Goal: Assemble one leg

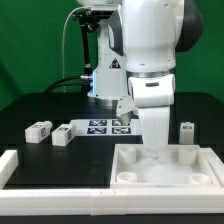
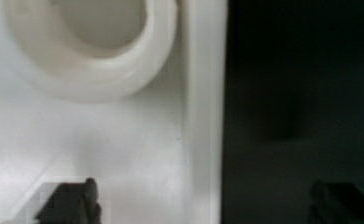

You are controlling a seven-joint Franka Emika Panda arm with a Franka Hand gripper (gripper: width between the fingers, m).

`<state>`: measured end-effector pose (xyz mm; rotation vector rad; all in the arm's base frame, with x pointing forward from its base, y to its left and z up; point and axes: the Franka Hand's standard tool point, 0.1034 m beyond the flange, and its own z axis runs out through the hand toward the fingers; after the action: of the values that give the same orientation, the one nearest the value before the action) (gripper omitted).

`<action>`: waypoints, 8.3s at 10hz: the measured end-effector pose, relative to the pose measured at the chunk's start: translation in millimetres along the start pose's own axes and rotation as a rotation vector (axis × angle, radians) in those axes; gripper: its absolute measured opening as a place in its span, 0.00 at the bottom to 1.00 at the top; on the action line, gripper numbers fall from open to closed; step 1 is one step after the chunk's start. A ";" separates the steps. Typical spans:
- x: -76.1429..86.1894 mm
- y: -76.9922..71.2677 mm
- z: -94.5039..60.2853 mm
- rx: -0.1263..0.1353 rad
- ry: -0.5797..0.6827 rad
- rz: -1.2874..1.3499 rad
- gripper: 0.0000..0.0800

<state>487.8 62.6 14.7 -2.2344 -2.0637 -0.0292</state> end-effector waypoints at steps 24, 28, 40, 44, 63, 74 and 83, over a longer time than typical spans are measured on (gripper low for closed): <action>58.9 -84.0 -13.5 0.053 -0.004 1.643 0.81; 93.3 -93.6 -12.5 0.071 -0.022 1.587 0.81; 75.5 -112.0 13.9 0.677 -0.724 1.492 0.81; 82.0 -117.7 24.0 0.660 -0.712 1.479 0.81; 76.9 -76.1 -70.7 0.445 -0.449 1.458 0.36; 36.8 11.9 -110.8 -0.319 0.357 1.376 0.36; 84.4 101.2 -89.6 -0.297 0.391 1.242 0.36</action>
Offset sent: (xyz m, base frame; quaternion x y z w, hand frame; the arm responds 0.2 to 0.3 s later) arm 0.0000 0.0000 0.0000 0.0000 0.0000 0.0000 1.0000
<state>600.1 131.0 104.6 -2.9293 -0.2985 -0.6178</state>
